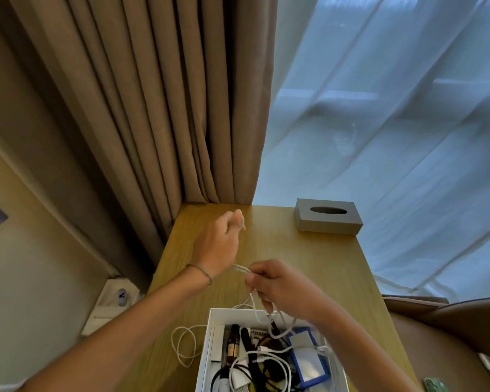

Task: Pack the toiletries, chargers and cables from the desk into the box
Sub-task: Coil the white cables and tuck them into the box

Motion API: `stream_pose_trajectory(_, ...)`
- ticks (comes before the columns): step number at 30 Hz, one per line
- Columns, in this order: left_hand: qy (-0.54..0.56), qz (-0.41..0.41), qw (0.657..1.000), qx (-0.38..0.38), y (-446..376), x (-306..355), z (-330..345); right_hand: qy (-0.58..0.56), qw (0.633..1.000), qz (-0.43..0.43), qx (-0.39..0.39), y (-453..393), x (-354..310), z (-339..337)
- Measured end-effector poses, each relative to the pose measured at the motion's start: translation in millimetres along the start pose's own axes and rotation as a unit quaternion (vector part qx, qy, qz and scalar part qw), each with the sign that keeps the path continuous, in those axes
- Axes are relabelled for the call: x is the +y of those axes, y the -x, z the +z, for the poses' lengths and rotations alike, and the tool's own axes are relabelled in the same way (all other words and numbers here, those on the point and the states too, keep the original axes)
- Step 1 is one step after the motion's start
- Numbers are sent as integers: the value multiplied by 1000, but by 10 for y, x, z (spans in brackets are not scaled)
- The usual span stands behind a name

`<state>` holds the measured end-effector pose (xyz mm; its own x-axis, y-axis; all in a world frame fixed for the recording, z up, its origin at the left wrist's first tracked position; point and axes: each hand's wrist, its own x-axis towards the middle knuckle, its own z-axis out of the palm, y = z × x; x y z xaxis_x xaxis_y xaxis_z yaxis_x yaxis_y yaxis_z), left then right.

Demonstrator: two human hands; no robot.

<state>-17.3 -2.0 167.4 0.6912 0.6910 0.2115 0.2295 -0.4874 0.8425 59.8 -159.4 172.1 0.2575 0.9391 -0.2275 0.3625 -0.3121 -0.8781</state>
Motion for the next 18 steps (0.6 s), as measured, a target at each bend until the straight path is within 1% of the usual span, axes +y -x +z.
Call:
stream_pose_trajectory(2,-43,54,996,-47,72,-31,3,47,999,-6,-5,42,-31,-161)
stream_pose_trajectory(5,-105,137,977,-124,176,-48,-9,114,993,-9,5,72,-38,-389)
stream_pose_trajectory(7,-145,155,958,-194,241,-51,3,134,991,-25,2,67,-40,-511)
stream_pose_trajectory(9,-210,158,930,-257,287,-39,42,151,988,-40,-7,43,-38,-600)
stream_pose_trajectory(10,-218,155,921,-282,300,-37,63,155,987,-45,-12,27,-31,-634)
stream_pose_trajectory(11,-193,148,922,-300,303,-35,79,154,987,-50,-14,13,-18,-663)
stream_pose_trajectory(12,-141,138,931,-306,306,-30,80,144,988,-54,-14,3,0,-687)
stream_pose_trajectory(13,-78,126,944,-296,313,-29,74,123,991,-57,-10,-4,25,-704)
stream_pose_trajectory(16,72,91,973,-200,332,-38,79,45,997,-69,10,-12,105,-703)
stream_pose_trajectory(18,149,57,977,-138,342,-24,122,11,997,-78,21,-30,138,-644)
